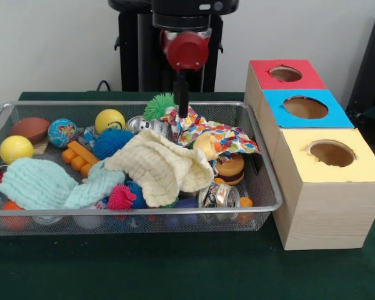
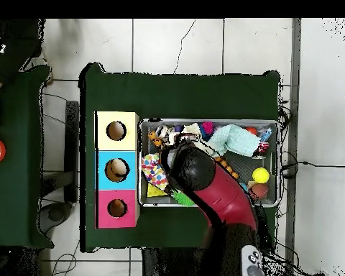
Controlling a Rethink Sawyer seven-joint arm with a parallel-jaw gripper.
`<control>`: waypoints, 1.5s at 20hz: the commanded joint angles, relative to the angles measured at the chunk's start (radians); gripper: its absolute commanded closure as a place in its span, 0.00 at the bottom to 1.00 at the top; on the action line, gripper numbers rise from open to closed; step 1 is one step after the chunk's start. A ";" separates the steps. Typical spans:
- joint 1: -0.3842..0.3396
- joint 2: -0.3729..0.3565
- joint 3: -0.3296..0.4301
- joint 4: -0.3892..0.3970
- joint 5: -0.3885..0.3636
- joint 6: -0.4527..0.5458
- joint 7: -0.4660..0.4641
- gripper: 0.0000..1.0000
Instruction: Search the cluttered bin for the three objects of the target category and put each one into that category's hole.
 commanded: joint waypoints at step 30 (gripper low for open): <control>-0.425 0.066 0.551 -0.388 -0.894 0.239 -0.658 0.00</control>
